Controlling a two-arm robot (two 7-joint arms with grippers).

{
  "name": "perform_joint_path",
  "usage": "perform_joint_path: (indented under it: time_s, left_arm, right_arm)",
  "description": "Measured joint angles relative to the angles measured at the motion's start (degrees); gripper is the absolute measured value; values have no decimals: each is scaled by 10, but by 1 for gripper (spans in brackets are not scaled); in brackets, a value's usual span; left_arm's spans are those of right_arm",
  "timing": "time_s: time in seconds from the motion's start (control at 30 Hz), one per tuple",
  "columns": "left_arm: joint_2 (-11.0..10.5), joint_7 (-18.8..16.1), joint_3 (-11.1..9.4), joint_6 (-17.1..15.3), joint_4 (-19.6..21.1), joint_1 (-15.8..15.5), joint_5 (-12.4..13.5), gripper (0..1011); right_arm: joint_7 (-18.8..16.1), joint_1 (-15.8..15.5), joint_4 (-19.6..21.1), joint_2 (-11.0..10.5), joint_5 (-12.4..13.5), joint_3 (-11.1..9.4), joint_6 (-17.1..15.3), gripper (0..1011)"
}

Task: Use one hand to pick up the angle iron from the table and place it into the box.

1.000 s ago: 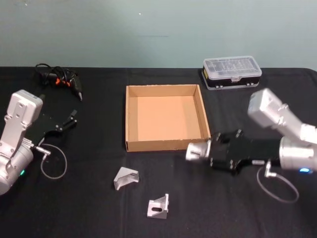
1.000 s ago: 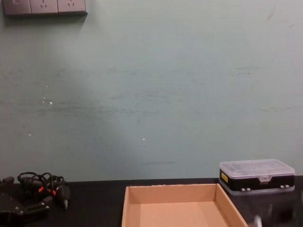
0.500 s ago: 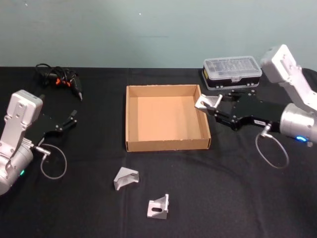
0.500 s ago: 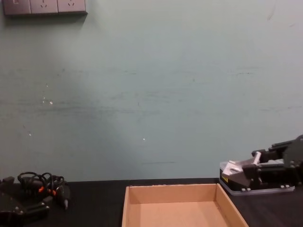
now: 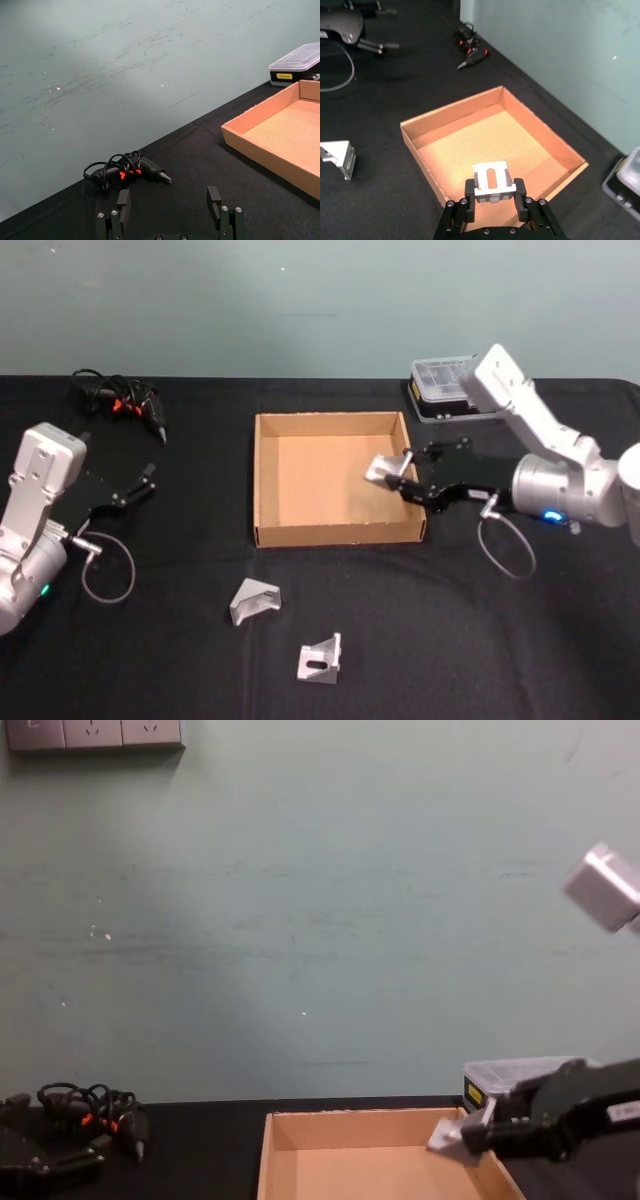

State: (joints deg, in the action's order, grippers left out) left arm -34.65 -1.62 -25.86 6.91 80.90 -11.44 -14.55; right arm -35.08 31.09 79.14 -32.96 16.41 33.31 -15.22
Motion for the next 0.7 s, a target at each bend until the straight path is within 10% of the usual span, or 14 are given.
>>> perform_joint_path:
  time_s: [0.7]
  left_arm:
    - [0,0,0,0,0,0,0,1000]
  right_arm:
    - [-24,34,-102,48,-20,16,7,453]
